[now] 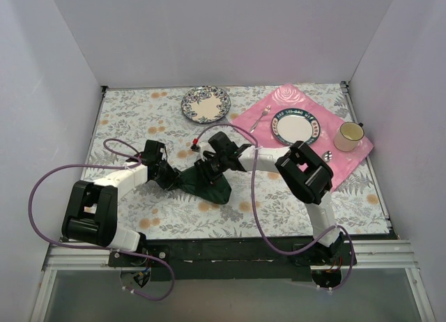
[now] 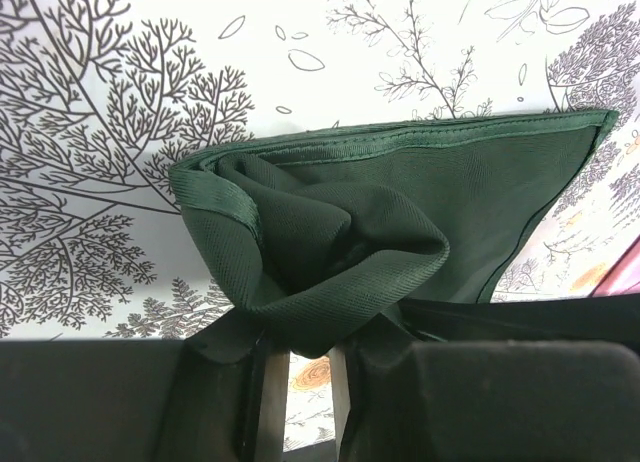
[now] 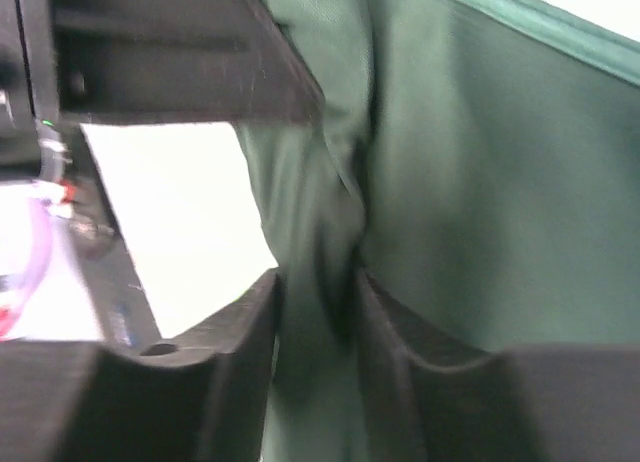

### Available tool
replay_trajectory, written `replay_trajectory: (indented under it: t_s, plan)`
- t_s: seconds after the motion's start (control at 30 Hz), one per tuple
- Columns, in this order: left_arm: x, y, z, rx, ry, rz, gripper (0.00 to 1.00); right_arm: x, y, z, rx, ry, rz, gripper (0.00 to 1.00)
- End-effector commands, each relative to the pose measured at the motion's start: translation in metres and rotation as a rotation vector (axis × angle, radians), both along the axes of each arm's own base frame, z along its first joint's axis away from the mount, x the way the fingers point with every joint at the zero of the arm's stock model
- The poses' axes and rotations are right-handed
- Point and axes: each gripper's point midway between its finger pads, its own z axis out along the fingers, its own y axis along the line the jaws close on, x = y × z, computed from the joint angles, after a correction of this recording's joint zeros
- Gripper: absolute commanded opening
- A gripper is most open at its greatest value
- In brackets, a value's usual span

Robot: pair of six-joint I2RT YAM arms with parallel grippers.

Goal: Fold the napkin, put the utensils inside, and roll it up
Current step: Roll the napkin with the utensil

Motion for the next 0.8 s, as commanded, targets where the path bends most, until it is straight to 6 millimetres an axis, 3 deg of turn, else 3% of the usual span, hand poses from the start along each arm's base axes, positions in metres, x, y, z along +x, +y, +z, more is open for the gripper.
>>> replay_trajectory:
  t_s: [0.0, 0.13, 0.2, 0.23, 0.43, 0.57, 0.77]
  plan:
    - [-0.006, 0.021, -0.015, 0.11, 0.031, -0.001, 0.11, 0.01, -0.031, 0.01, -0.2, -0.26, 0.064, 0.51]
    - [-0.004, 0.017, -0.01, 0.087, 0.033, -0.011, 0.1, 0.013, -0.029, 0.029, -0.247, -0.414, 0.09, 0.63]
    - [-0.003, 0.015, -0.007, 0.079, 0.035, -0.014, 0.1, 0.012, -0.024, 0.037, -0.266, -0.516, 0.1, 0.8]
    - [-0.003, 0.015, -0.007, 0.078, 0.037, -0.015, 0.1, 0.012, -0.022, 0.037, -0.278, -0.55, 0.1, 0.81]
    - [-0.004, 0.011, -0.005, 0.06, 0.058, -0.026, 0.09, 0.015, -0.001, 0.042, -0.319, -0.787, 0.056, 0.82]
    - [-0.006, 0.009, -0.004, 0.049, 0.067, -0.03, 0.09, 0.011, 0.013, 0.033, -0.356, -0.859, 0.062, 0.8]
    - [-0.003, 0.005, 0.001, 0.03, 0.067, -0.035, 0.09, 0.012, 0.014, 0.02, -0.454, -0.959, 0.055, 0.71]
